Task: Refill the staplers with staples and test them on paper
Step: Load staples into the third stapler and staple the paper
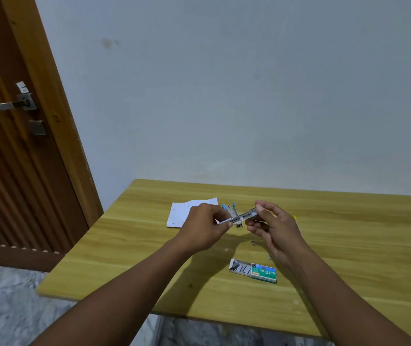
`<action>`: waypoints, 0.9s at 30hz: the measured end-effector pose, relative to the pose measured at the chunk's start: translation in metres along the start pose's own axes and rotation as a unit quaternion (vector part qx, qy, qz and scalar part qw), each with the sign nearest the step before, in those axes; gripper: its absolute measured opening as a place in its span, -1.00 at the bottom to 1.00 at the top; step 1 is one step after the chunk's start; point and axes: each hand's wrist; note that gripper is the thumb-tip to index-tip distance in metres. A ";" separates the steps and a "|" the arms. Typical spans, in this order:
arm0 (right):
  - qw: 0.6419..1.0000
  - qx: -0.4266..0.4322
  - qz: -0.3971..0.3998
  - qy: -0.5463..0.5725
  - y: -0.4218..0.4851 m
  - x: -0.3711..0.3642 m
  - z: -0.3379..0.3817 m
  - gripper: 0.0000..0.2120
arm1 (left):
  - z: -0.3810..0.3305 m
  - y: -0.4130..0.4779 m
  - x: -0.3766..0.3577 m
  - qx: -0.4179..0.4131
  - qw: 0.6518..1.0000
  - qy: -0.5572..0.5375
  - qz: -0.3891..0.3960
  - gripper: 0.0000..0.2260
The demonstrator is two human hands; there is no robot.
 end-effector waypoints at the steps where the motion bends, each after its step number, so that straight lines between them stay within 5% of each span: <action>1: 1.000 -0.006 -0.014 0.023 0.001 -0.001 -0.002 -0.80 | 0.000 0.001 0.000 0.016 1.000 -0.025 0.000 -0.93; 5: 0.983 -0.064 -0.053 0.161 0.002 -0.013 -0.009 -0.89 | -0.007 0.002 -0.002 0.026 0.998 -0.033 -0.037 -0.92; 8: 0.948 -0.111 -0.073 0.287 0.005 -0.024 -0.009 -0.87 | -0.014 -0.003 -0.013 -0.115 0.980 0.118 -0.108 -0.84; 12: 0.945 -0.123 -0.050 0.298 0.007 -0.034 -0.005 -0.77 | -0.008 -0.007 -0.028 -0.281 0.918 0.237 -0.148 -0.79; 15: 0.941 -0.122 -0.029 0.315 0.006 -0.033 -0.005 -0.77 | -0.004 -0.009 -0.023 -0.313 0.903 0.239 -0.174 -0.78; 18: 0.941 -0.126 -0.026 0.314 0.005 -0.033 -0.006 -0.77 | -0.001 -0.009 -0.022 -0.274 0.927 0.183 -0.179 -0.85; 22: 0.974 -0.141 -0.047 0.169 0.006 -0.037 -0.001 -0.78 | 0.008 -0.005 -0.019 -0.158 0.972 0.082 -0.156 -0.79; 25: 0.988 -0.124 -0.070 -0.053 0.011 -0.028 0.006 -0.70 | 0.013 -0.004 -0.012 -0.093 0.986 0.039 -0.132 -0.75; 27: 0.963 -0.082 -0.075 -0.244 0.015 -0.015 0.010 -0.60 | 0.015 -0.005 -0.007 -0.052 0.993 0.027 -0.102 -0.71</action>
Point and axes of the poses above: each hand's wrist, its own y-axis towards the middle knuckle, its own x-axis out of the back of the hand, z = x × y, and after that the axes turned 6 degrees about z, right-handed
